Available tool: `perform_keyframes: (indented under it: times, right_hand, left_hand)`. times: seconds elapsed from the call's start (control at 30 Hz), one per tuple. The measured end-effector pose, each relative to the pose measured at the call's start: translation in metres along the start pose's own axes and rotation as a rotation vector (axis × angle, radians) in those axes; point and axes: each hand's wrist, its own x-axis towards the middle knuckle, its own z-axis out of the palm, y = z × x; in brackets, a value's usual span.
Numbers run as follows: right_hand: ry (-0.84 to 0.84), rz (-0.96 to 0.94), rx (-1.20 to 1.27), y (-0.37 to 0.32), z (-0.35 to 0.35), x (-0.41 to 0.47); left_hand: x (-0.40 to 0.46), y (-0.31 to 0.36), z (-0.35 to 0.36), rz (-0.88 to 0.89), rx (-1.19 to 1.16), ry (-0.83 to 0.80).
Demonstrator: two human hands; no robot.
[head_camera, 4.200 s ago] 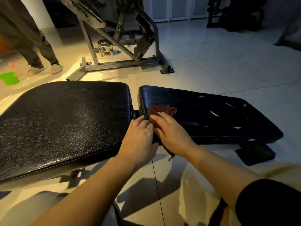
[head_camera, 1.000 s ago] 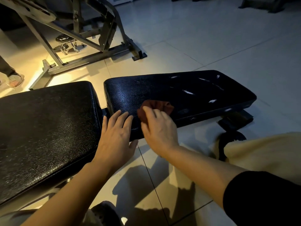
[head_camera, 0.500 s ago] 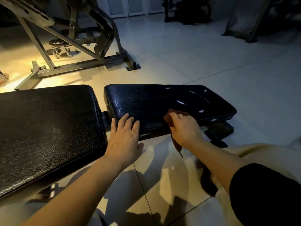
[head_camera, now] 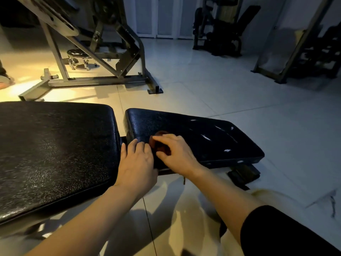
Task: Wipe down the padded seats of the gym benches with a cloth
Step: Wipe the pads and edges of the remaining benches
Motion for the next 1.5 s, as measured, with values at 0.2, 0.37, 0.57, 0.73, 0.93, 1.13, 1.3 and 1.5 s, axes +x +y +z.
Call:
perform_keyframes:
  times: [0.2, 0.37, 0.57, 0.73, 0.93, 1.13, 1.3, 1.5]
  right_hand:
    - [-0.020, -0.035, 0.094, 0.007, 0.024, 0.005]
    - [0.014, -0.033, 0.093, 0.023, 0.021, 0.001]
    - [0.063, 0.226, 0.025, 0.082, 0.003, -0.012]
    - [0.136, 0.426, 0.041, 0.114, -0.012, -0.022]
    - [0.148, 0.431, 0.010, 0.076, 0.000, -0.016]
    - [-0.027, 0.082, 0.105, 0.039, 0.005, -0.006]
    - [-0.062, 0.090, 0.124, 0.075, -0.006, 0.009]
    - [0.027, 0.183, 0.141, 0.073, 0.005, 0.029]
  left_hand:
    - [-0.001, -0.006, 0.007, 0.017, 0.023, -0.044]
    - [0.001, 0.004, 0.014, 0.086, 0.029, -0.060]
    - [0.012, 0.028, 0.022, 0.155, 0.027, -0.099]
    - [0.018, 0.039, 0.029, 0.186, 0.033, -0.121]
    - [0.025, 0.035, 0.028, 0.166, 0.011, -0.075]
    - [0.037, 0.022, 0.025, 0.084, -0.033, -0.028]
    - [0.044, 0.016, 0.024, 0.066, -0.028, -0.042]
    - [0.058, 0.004, 0.024, 0.002, -0.035, -0.033]
